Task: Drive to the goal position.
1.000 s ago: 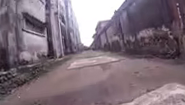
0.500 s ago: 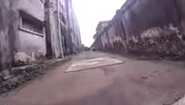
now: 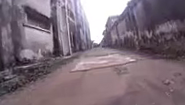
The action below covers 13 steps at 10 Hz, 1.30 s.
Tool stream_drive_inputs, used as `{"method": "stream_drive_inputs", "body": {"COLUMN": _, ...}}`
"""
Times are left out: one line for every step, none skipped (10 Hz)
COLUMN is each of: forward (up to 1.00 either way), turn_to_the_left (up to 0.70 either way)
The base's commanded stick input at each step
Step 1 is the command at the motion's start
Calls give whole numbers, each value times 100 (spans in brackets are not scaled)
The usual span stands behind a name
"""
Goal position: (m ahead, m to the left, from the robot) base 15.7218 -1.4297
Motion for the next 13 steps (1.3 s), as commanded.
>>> {"method": "stream_drive_inputs", "body": {"forward": 70, "turn_to_the_left": 0}}
{"method": "stream_drive_inputs", "body": {"forward": 70, "turn_to_the_left": 0}}
{"method": "stream_drive_inputs", "body": {"forward": 70, "turn_to_the_left": 0}}
{"method": "stream_drive_inputs", "body": {"forward": 70, "turn_to_the_left": 0}}
{"method": "stream_drive_inputs", "body": {"forward": 70, "turn_to_the_left": 0}}
{"method": "stream_drive_inputs", "body": {"forward": 70, "turn_to_the_left": 0}}
{"method": "stream_drive_inputs", "body": {"forward": 70, "turn_to_the_left": 0}}
{"method": "stream_drive_inputs", "body": {"forward": 70, "turn_to_the_left": 0}}
{"method": "stream_drive_inputs", "body": {"forward": 70, "turn_to_the_left": 0}}
{"method": "stream_drive_inputs", "body": {"forward": 70, "turn_to_the_left": 0}}
{"method": "stream_drive_inputs", "body": {"forward": 70, "turn_to_the_left": 0}}
{"method": "stream_drive_inputs", "body": {"forward": 70, "turn_to_the_left": 0}}
{"method": "stream_drive_inputs", "body": {"forward": 70, "turn_to_the_left": 0}}
